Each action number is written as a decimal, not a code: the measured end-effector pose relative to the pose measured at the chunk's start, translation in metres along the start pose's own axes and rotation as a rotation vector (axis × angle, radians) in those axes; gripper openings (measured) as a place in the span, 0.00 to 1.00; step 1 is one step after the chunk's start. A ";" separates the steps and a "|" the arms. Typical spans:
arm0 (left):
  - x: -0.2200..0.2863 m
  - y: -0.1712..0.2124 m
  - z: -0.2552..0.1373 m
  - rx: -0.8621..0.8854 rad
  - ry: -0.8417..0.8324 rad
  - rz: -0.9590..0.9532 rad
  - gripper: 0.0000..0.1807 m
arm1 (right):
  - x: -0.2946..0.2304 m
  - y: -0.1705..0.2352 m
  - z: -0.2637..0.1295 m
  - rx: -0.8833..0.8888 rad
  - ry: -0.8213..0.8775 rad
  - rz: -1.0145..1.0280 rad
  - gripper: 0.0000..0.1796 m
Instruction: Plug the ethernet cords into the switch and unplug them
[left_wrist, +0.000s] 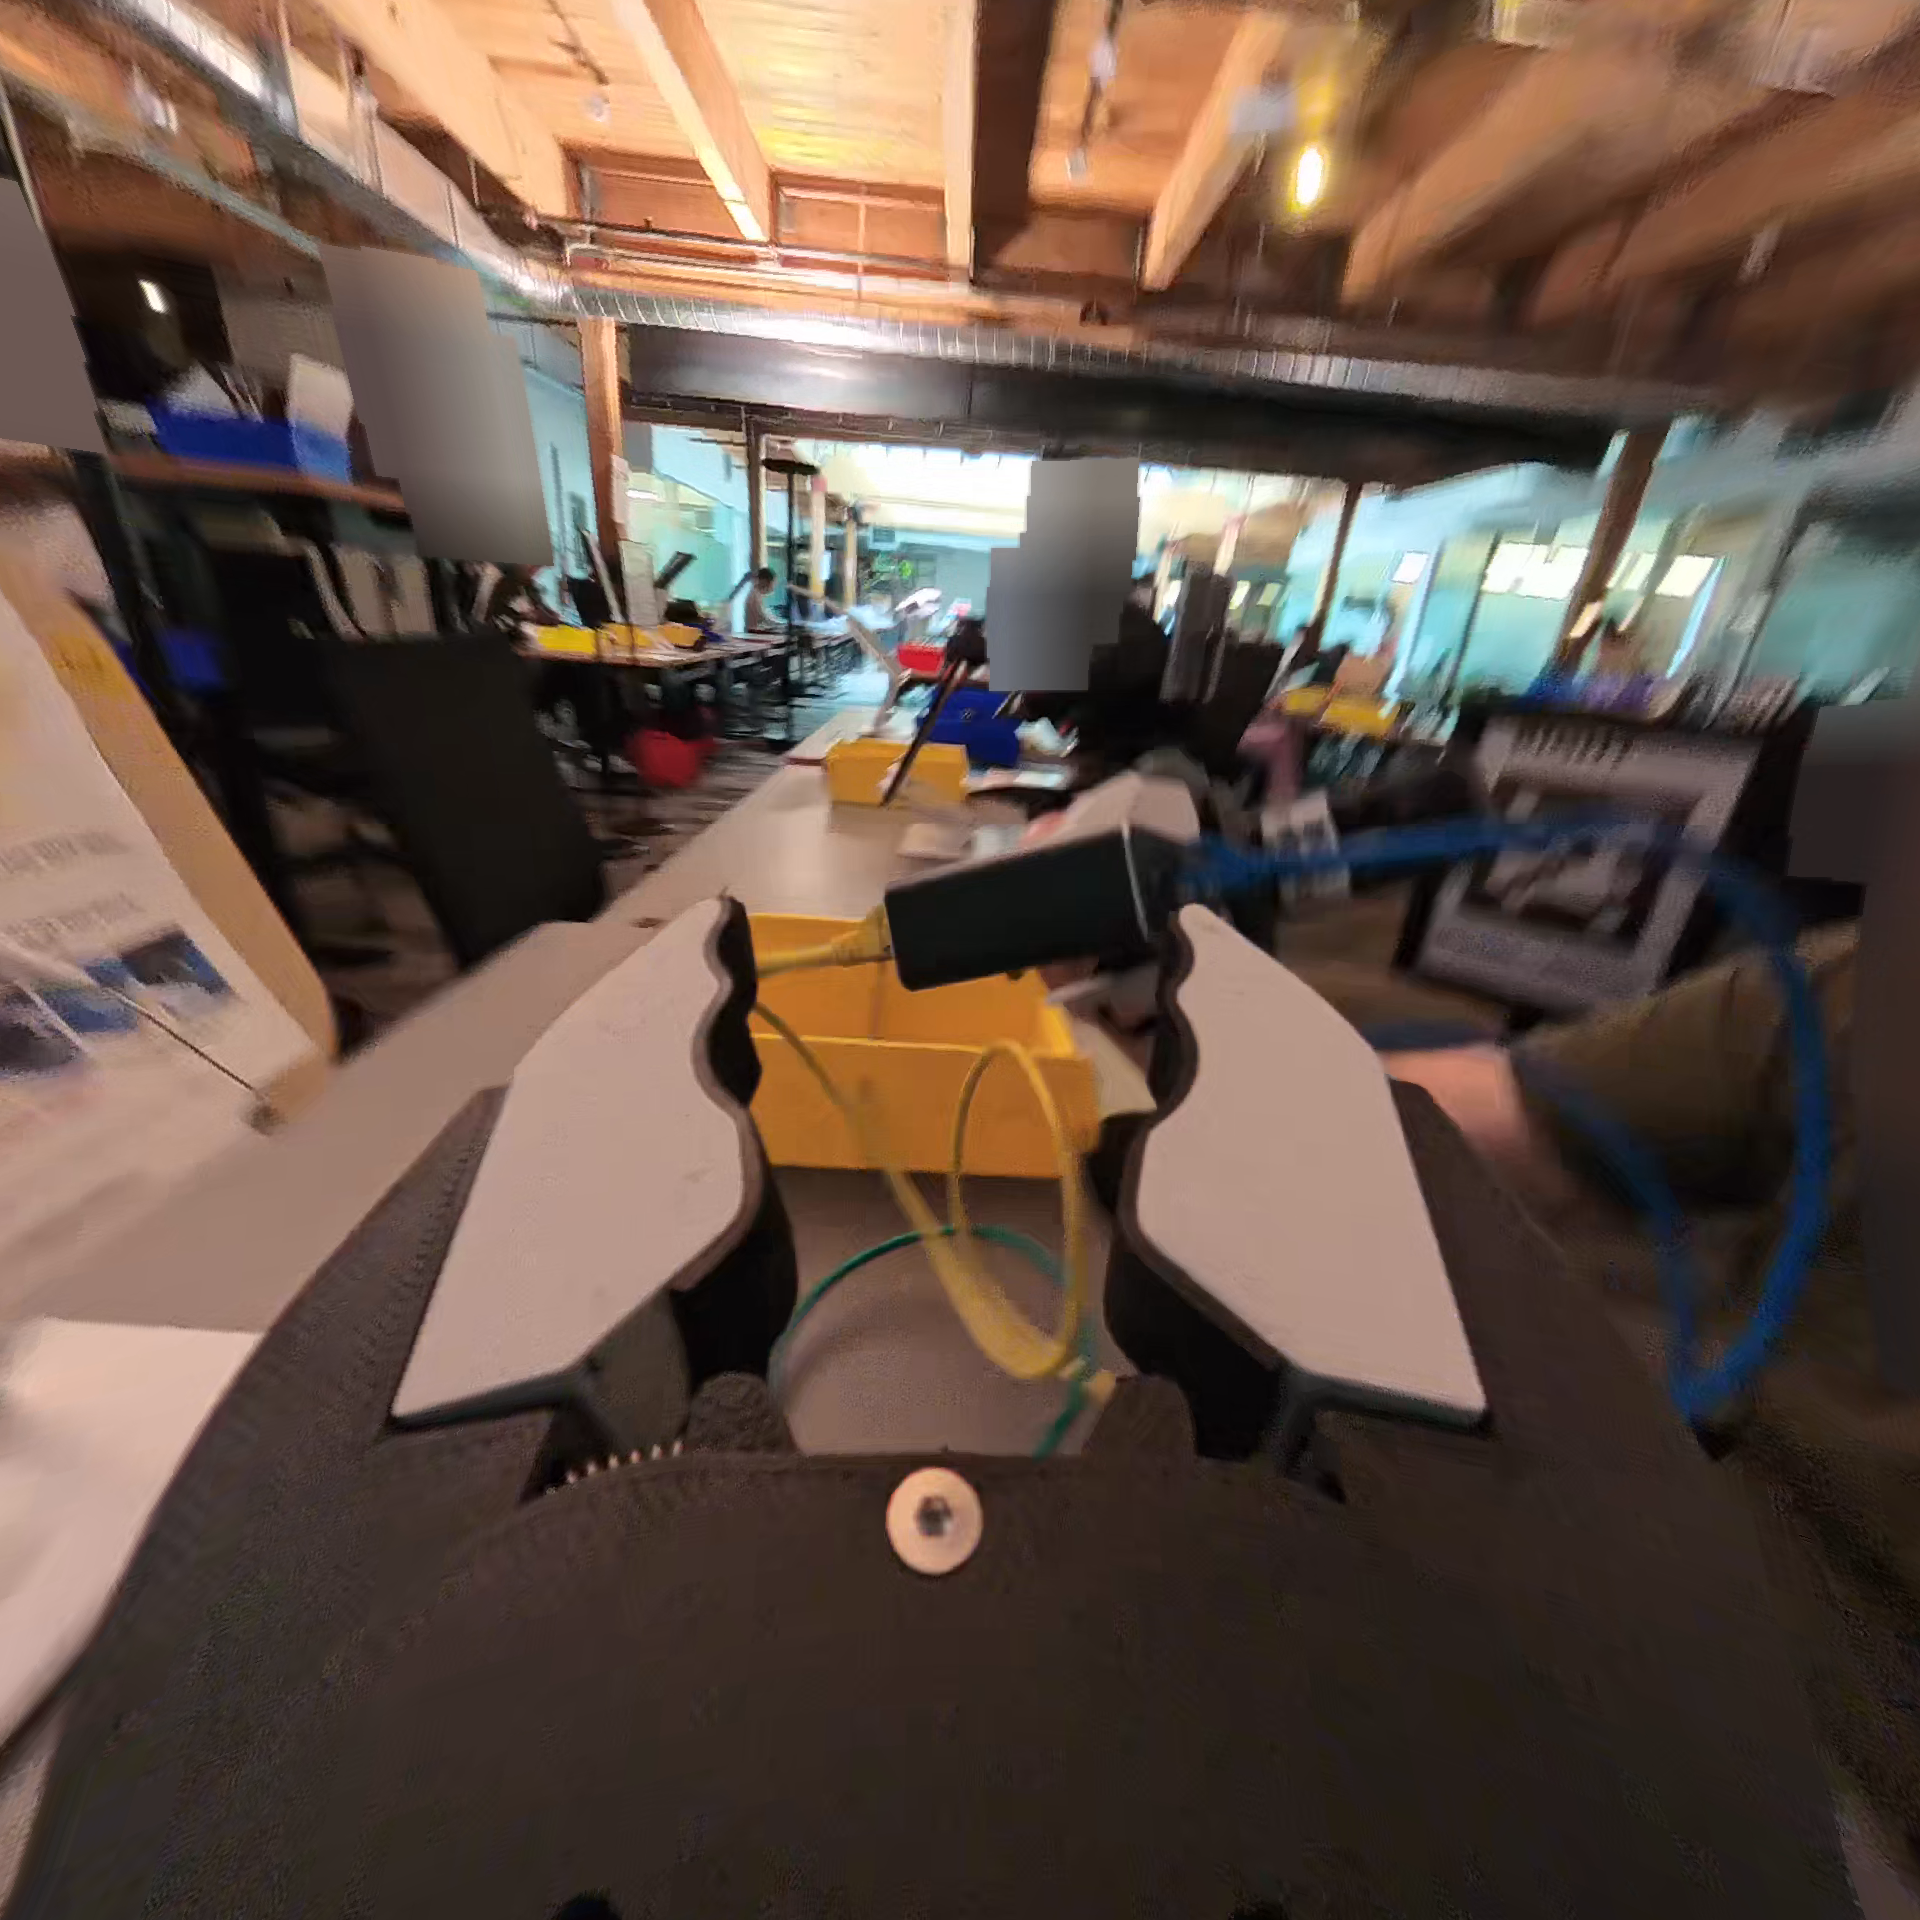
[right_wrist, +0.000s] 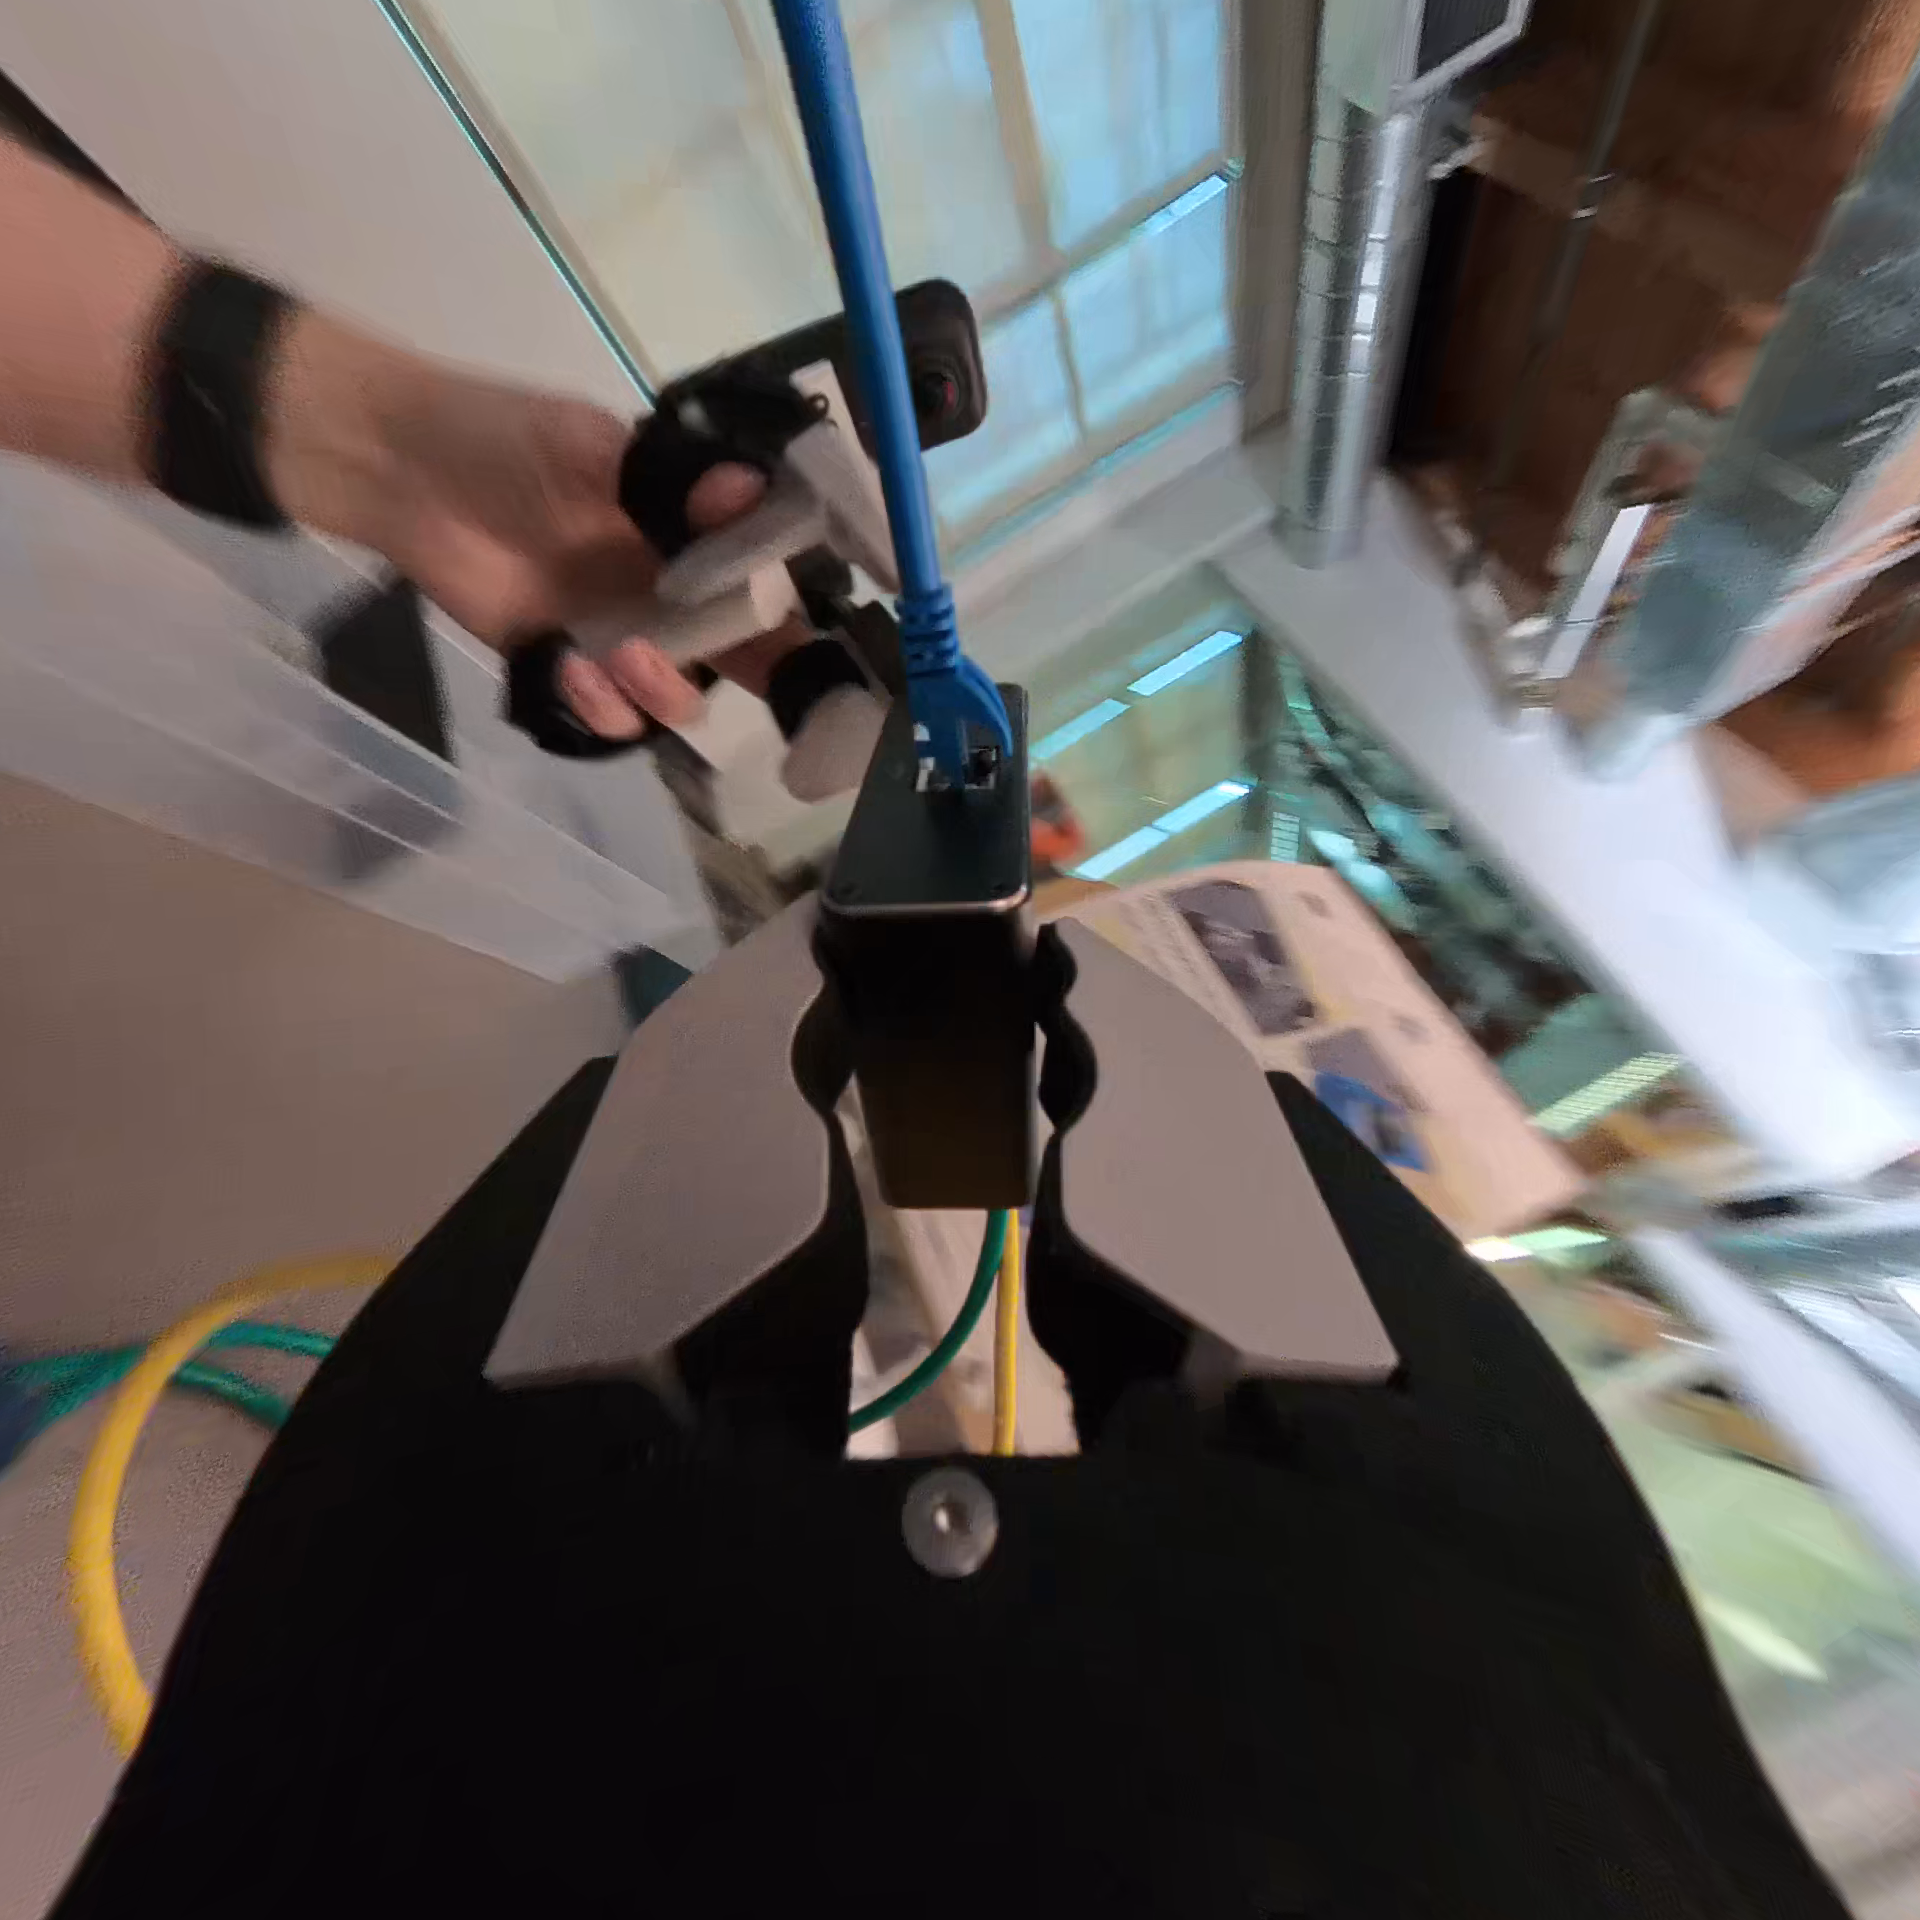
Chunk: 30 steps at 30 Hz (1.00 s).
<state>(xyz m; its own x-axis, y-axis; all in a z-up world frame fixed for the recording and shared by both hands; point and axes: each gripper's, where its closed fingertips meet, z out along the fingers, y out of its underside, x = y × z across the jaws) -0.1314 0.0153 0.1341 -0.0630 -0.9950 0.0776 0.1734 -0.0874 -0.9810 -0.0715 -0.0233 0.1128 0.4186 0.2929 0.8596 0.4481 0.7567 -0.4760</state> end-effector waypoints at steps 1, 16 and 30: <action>0.010 0.002 0.000 -0.031 -0.004 0.121 0.39 | 0.001 -0.004 -0.003 0.039 -0.056 0.093 0.18; 0.066 0.060 0.059 -0.343 -0.028 0.657 0.30 | -0.032 -0.029 -0.016 0.372 -0.541 0.691 0.19; 0.046 0.076 0.068 -0.467 -0.174 0.768 0.23 | -0.034 -0.011 -0.017 0.422 -0.563 0.765 0.20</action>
<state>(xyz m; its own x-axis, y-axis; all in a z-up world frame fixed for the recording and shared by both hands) -0.0546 -0.0409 0.0754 0.0606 -0.7682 -0.6373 -0.3107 0.5923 -0.7434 -0.0772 -0.0521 0.0856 -0.0035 0.9293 0.3692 -0.1404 0.3651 -0.9203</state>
